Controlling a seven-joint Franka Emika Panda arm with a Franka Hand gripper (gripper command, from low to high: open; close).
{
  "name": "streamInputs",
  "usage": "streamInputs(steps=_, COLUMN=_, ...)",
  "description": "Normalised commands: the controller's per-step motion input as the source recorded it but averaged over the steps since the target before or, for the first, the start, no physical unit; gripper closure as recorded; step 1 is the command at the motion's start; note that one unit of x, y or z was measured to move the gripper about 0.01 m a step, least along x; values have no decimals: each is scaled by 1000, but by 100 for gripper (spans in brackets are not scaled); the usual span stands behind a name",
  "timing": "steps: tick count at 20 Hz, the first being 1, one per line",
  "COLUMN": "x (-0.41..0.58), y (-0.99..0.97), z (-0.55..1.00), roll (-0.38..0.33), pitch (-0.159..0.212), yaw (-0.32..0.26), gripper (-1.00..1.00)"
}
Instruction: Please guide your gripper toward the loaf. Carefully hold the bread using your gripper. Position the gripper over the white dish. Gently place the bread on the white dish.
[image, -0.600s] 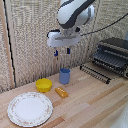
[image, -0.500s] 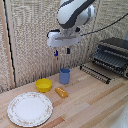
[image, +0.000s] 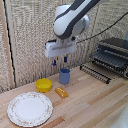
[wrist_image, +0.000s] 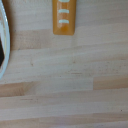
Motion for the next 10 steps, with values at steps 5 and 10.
streamInputs(steps=5, x=15, y=0, z=-521, roll=-27, pitch=26, yaw=24, gripper=-100)
streamInputs(steps=10, x=0, y=-3, z=-429, roll=-7, pitch=65, yaw=-69, gripper=-100)
